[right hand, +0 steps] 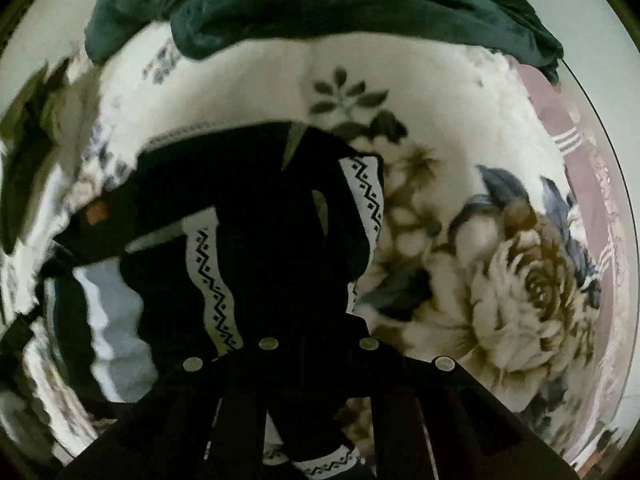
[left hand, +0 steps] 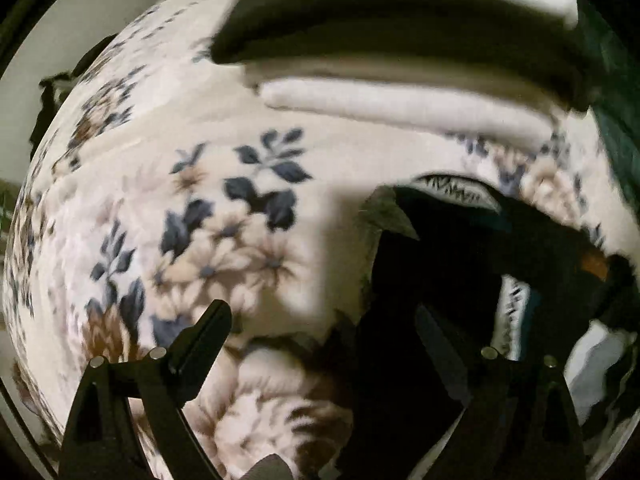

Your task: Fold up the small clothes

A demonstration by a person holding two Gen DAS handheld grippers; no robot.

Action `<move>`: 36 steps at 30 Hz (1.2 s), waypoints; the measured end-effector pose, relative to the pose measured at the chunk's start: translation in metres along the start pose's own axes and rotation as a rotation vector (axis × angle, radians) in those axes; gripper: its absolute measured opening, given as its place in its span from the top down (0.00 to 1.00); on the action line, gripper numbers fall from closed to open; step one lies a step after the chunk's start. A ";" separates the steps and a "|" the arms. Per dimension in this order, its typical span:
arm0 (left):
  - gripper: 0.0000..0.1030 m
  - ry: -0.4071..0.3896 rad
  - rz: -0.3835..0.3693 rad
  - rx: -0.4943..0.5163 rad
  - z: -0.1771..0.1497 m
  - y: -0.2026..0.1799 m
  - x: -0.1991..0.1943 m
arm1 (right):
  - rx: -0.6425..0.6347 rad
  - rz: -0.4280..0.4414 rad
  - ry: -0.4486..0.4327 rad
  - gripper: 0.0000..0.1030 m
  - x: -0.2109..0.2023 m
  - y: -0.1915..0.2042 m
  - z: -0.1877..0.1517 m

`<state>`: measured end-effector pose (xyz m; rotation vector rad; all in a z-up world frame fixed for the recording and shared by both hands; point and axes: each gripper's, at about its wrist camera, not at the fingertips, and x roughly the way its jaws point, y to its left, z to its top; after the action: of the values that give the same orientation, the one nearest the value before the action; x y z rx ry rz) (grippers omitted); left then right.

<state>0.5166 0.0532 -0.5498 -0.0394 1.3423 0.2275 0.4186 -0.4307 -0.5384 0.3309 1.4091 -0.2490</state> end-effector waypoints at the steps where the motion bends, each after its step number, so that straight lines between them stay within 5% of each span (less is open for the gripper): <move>1: 0.09 0.016 0.016 0.016 0.001 -0.001 0.009 | -0.011 -0.015 0.010 0.91 0.006 0.002 0.002; 7: 0.07 0.032 0.011 0.043 0.002 0.006 0.024 | 0.036 -0.005 0.084 0.87 0.031 -0.004 0.012; 11: 0.07 -0.049 -0.018 0.044 -0.004 0.018 -0.021 | 0.099 0.056 0.111 0.57 0.001 -0.023 0.010; 14: 0.07 -0.105 -0.059 0.074 -0.033 0.011 -0.072 | 0.098 0.102 0.095 0.50 -0.042 -0.040 -0.001; 17: 0.07 -0.106 -0.109 0.146 -0.090 -0.023 -0.120 | 0.045 0.108 0.085 0.50 -0.086 -0.062 -0.020; 20: 0.07 -0.026 -0.183 0.215 -0.160 -0.070 -0.148 | -0.003 0.093 0.107 0.50 -0.122 -0.096 -0.039; 28: 0.07 0.346 -0.310 0.291 -0.368 -0.244 -0.152 | -0.119 0.069 0.175 0.50 -0.143 -0.200 -0.065; 33: 0.10 0.406 -0.266 0.371 -0.429 -0.317 -0.125 | -0.121 0.131 0.189 0.50 -0.108 -0.232 -0.048; 36: 0.26 0.399 -0.222 0.389 -0.442 -0.338 -0.108 | -0.084 0.227 0.193 0.50 -0.076 -0.225 -0.024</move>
<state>0.1325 -0.3628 -0.5813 0.0978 1.7450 -0.2447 0.3039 -0.6329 -0.4841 0.4512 1.5520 0.0294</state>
